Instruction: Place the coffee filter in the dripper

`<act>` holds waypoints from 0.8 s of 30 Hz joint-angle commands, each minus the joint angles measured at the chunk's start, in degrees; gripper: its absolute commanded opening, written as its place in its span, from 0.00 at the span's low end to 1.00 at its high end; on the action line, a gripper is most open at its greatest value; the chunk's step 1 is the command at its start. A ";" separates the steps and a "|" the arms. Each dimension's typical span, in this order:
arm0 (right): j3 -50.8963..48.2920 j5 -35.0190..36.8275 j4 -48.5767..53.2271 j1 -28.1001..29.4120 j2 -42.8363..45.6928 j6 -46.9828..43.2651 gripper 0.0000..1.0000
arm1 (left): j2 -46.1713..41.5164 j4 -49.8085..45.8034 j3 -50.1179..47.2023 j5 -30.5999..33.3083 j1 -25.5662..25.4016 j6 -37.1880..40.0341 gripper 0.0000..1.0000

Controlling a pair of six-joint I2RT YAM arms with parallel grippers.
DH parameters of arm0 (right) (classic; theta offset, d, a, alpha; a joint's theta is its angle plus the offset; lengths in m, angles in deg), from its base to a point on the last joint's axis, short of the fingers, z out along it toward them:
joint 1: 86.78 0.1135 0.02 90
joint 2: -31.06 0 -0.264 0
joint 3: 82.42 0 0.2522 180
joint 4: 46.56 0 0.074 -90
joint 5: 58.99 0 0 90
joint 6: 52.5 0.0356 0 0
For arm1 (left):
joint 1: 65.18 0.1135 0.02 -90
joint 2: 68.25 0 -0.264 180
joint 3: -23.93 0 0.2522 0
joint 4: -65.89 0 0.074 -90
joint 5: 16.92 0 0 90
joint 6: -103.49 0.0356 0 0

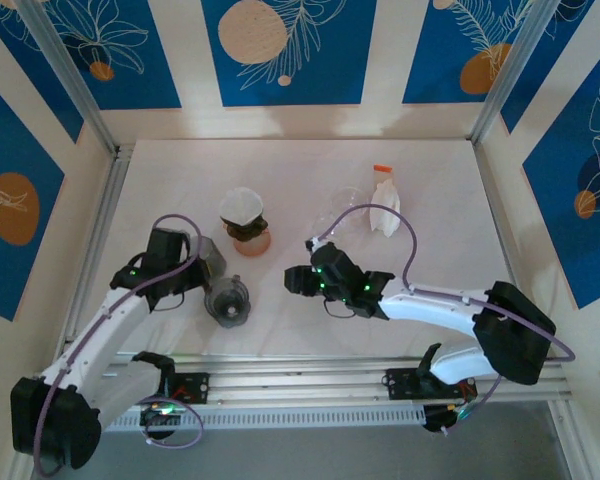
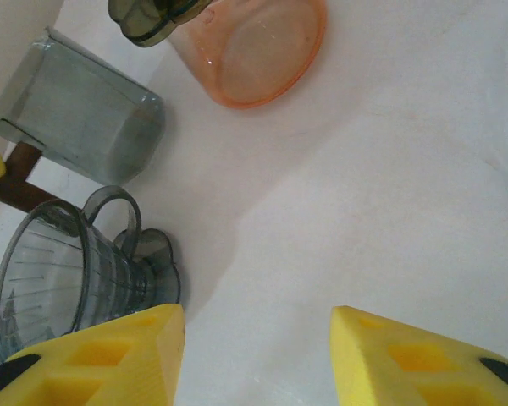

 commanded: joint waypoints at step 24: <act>-2.67 13.15 14.62 -0.84 20.01 -0.13 0.50 | -6.05 -15.37 17.51 -4.84 -6.86 4.61 0.00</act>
